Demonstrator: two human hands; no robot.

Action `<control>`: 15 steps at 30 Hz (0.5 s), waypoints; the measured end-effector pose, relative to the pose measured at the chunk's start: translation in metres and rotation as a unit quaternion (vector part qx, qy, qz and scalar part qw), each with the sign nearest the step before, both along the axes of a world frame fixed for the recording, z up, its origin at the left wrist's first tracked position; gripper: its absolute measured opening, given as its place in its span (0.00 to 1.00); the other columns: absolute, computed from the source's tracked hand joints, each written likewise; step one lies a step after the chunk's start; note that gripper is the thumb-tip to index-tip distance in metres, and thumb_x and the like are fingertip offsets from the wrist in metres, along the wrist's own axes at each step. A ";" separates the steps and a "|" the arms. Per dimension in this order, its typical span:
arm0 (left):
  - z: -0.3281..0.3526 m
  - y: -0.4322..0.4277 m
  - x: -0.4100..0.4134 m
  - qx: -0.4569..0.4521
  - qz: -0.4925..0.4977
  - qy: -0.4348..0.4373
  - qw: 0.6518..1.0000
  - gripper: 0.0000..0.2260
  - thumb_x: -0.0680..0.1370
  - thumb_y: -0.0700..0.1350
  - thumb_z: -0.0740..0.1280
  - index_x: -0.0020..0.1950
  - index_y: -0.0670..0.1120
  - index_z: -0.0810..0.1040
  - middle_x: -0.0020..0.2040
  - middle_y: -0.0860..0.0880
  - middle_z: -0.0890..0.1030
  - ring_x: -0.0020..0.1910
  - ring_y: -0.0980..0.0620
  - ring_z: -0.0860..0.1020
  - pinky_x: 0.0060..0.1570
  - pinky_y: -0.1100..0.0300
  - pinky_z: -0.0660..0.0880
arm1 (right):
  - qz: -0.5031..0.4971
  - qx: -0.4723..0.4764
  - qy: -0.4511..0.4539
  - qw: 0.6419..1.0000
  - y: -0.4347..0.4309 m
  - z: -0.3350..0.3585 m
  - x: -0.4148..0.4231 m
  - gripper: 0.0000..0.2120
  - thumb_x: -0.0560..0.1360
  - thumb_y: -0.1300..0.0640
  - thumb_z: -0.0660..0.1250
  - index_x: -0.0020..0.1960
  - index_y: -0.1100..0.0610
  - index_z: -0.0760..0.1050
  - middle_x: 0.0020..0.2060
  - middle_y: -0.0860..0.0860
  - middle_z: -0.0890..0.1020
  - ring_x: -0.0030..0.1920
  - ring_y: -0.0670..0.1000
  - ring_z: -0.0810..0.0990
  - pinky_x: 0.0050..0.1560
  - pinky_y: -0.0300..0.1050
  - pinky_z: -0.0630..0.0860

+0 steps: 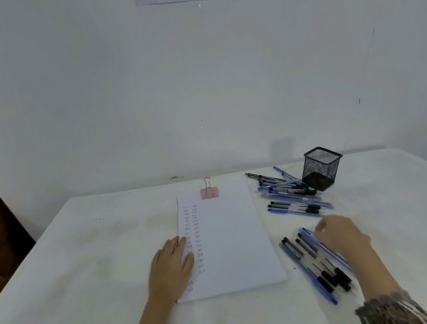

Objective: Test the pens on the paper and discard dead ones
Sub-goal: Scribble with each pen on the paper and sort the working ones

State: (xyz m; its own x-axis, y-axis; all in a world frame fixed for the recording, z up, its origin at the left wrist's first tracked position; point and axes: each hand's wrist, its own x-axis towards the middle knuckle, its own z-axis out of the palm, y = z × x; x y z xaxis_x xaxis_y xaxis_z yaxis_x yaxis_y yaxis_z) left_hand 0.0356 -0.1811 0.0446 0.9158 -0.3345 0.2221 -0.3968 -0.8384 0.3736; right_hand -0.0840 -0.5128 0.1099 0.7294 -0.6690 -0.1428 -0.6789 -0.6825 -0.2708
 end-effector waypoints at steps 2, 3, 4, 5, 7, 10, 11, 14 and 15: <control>0.001 0.000 -0.001 0.002 0.001 0.005 1.000 0.42 0.65 0.64 0.35 0.73 0.49 0.62 0.73 0.52 0.63 0.72 0.53 0.60 0.71 0.58 0.54 | 0.019 -0.010 -0.036 0.999 -0.003 0.002 0.030 0.10 0.77 0.58 0.56 0.51 0.53 0.75 0.53 0.55 0.77 0.57 0.58 0.76 0.59 0.51 0.72; 0.001 0.000 -0.001 0.003 0.001 0.008 1.000 0.42 0.65 0.64 0.35 0.74 0.49 0.61 0.73 0.52 0.62 0.73 0.54 0.59 0.71 0.58 0.54 | 0.040 -0.013 -0.040 0.998 -0.002 0.003 0.045 0.09 0.77 0.60 0.56 0.48 0.54 0.75 0.51 0.55 0.77 0.56 0.59 0.76 0.56 0.50 0.73; 0.001 0.000 -0.001 0.004 0.002 0.011 1.000 0.42 0.65 0.65 0.34 0.74 0.50 0.61 0.74 0.52 0.62 0.73 0.54 0.58 0.71 0.58 0.53 | 0.074 -0.018 -0.040 0.996 -0.001 0.002 0.057 0.09 0.76 0.62 0.56 0.45 0.55 0.74 0.49 0.55 0.77 0.55 0.58 0.77 0.54 0.48 0.74; 0.000 0.001 0.000 0.003 0.002 0.013 1.000 0.42 0.65 0.65 0.35 0.74 0.50 0.61 0.74 0.53 0.61 0.73 0.54 0.58 0.71 0.58 0.53 | 0.109 -0.032 -0.036 0.993 0.001 -0.001 0.067 0.10 0.76 0.63 0.56 0.45 0.57 0.75 0.51 0.55 0.78 0.54 0.58 0.77 0.53 0.48 0.75; -0.002 0.001 0.001 -0.002 0.002 0.018 1.000 0.42 0.65 0.65 0.35 0.74 0.50 0.61 0.74 0.53 0.62 0.73 0.54 0.58 0.72 0.58 0.53 | 0.153 -0.061 -0.042 0.985 0.001 -0.009 0.076 0.10 0.78 0.60 0.57 0.53 0.56 0.76 0.56 0.54 0.76 0.56 0.56 0.75 0.56 0.50 0.75; -0.004 0.002 0.002 -0.012 0.000 0.020 1.000 0.41 0.66 0.65 0.36 0.73 0.50 0.62 0.73 0.53 0.63 0.73 0.54 0.59 0.72 0.57 0.54 | 0.172 -0.090 -0.049 0.980 -0.002 -0.013 0.080 0.09 0.77 0.54 0.62 0.56 0.54 0.74 0.57 0.52 0.72 0.58 0.54 0.73 0.56 0.49 0.73; -0.003 0.002 0.002 -0.017 0.000 0.017 1.000 0.41 0.66 0.65 0.37 0.73 0.50 0.63 0.73 0.52 0.63 0.73 0.53 0.59 0.71 0.57 0.54 | 0.181 -0.100 -0.036 0.978 -0.002 -0.013 0.082 0.10 0.77 0.52 0.63 0.56 0.54 0.74 0.57 0.52 0.72 0.58 0.54 0.72 0.56 0.49 0.72; -0.001 0.001 0.001 -0.025 -0.004 0.003 1.000 0.40 0.67 0.64 0.38 0.72 0.49 0.65 0.72 0.51 0.66 0.71 0.53 0.62 0.70 0.58 0.56 | 0.192 -0.113 -0.003 0.975 0.000 -0.011 0.086 0.11 0.78 0.51 0.62 0.57 0.54 0.73 0.58 0.53 0.71 0.59 0.54 0.72 0.58 0.50 0.70; 0.000 0.001 0.000 -0.028 -0.005 0.003 1.000 0.40 0.67 0.64 0.38 0.72 0.48 0.65 0.72 0.51 0.66 0.71 0.54 0.63 0.70 0.58 0.55 | 0.194 -0.119 0.010 0.974 0.001 -0.013 0.086 0.11 0.79 0.51 0.60 0.58 0.54 0.72 0.58 0.53 0.72 0.60 0.54 0.72 0.59 0.50 0.69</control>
State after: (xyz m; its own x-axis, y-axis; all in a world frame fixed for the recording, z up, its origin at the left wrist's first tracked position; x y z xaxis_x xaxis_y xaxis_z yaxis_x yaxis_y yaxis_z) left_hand 0.0360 -0.1801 0.0449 0.9137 -0.3307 0.2361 -0.4030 -0.8117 0.4227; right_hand 0.0024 -0.5120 0.0973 0.9326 -0.3594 -0.0335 -0.3609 -0.9305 -0.0626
